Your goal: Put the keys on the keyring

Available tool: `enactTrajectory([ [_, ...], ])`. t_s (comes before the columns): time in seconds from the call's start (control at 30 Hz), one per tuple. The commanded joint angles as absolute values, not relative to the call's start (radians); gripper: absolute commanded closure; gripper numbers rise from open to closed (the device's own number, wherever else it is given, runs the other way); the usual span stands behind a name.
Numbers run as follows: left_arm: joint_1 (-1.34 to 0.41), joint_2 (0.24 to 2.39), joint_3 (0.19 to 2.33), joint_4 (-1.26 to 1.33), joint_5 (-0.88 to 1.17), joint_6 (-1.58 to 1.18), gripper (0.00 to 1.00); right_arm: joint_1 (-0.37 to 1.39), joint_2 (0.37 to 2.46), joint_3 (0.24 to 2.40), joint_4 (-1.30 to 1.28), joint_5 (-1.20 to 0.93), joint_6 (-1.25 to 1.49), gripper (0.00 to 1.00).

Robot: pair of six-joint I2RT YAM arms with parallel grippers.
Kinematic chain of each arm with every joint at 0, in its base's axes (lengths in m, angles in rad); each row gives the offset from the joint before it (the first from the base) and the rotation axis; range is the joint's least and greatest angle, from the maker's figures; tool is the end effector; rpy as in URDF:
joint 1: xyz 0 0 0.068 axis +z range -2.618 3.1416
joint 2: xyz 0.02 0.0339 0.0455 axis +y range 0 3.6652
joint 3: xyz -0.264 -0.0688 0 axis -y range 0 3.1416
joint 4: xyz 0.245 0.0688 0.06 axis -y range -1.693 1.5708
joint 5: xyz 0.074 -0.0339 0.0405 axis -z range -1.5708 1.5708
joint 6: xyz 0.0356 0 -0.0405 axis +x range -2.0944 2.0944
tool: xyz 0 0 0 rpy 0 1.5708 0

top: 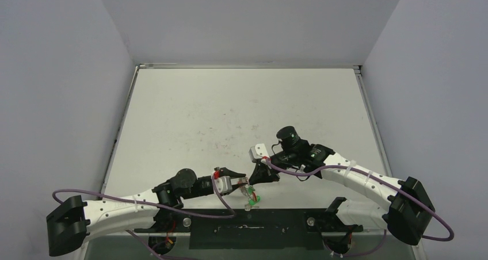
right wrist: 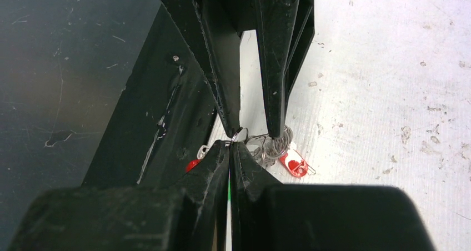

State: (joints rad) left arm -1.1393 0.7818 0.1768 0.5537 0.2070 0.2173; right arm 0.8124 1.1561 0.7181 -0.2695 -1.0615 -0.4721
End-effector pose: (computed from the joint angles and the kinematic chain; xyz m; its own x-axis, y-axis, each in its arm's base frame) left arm 0.0674 -0.1638 0.2039 0.1892 0.0935 -0.9775 0.9565 0.2076 0.2050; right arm 0.1359 0.1886 0.2462 -0.0296 -0.3536 -0.9349 -0.9249 -0.3449 0.1598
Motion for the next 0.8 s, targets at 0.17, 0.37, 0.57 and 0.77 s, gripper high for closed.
enactTrajectory([
  [0.17, -1.144, 0.721, 0.219, 0.582, 0.212, 0.212, 0.81, 0.816, 1.134, 0.753, -0.192, -1.078, -0.463, 1.0],
  [0.37, -1.144, 0.749, 0.226, 0.578, 0.211, 0.212, 0.82, 0.816, 1.131, 0.751, -0.181, -1.075, -0.453, 1.0],
  [0.57, -1.144, 0.791, 0.236, 0.604, 0.212, 0.219, 0.77, 0.816, 1.131, 0.747, -0.178, -1.07, -0.446, 1.0],
  [0.77, -1.144, 0.79, 0.239, 0.607, 0.213, 0.223, 1.0, 0.815, 1.128, 0.74, -0.18, -1.049, -0.446, 1.0],
])
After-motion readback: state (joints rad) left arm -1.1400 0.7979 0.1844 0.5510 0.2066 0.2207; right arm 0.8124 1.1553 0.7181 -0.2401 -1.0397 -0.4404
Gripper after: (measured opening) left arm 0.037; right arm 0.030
